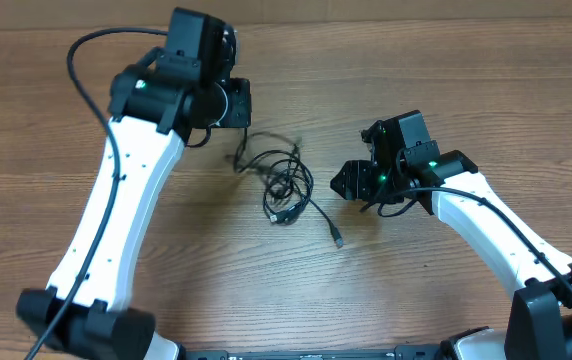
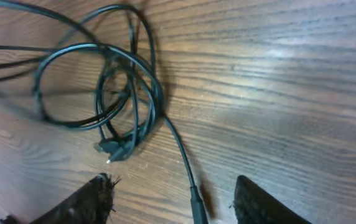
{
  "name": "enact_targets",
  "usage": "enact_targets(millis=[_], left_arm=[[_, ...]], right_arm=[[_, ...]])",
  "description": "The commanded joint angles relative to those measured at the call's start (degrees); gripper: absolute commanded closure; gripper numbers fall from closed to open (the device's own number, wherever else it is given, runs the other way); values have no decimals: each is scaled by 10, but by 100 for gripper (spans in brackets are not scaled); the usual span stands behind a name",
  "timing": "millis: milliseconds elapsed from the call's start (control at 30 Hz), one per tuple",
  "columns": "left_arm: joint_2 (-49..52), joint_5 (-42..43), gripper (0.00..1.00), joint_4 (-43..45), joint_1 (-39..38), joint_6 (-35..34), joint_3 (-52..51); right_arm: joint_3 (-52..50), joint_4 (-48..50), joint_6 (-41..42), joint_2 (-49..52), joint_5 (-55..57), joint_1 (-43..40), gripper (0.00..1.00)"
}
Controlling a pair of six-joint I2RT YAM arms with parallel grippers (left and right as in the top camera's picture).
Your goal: Untangle cables
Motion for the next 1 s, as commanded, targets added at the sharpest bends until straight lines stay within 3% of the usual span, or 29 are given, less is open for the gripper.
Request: enact_targets(millis=[0, 133, 267, 567, 700, 967], left_arm=[[24, -19, 40, -15, 0, -8, 3], [39, 77, 36, -71, -8, -7, 3], [56, 87, 35, -123, -17, -7, 2], [128, 87, 40, -142, -54, 3, 0], [169, 87, 44, -155, -63, -2, 0], [233, 76, 39, -134, -64, -1, 0]], right_arm=[[-2, -1, -6, 0, -10, 6, 35], [-2, 2, -10, 0, -9, 14, 25], [-2, 12, -10, 0, -9, 15, 23], [-2, 50, -9, 1, -2, 16, 27], [-2, 29, -9, 1, 51, 22, 37], [-2, -32, -6, 1, 131, 19, 34]])
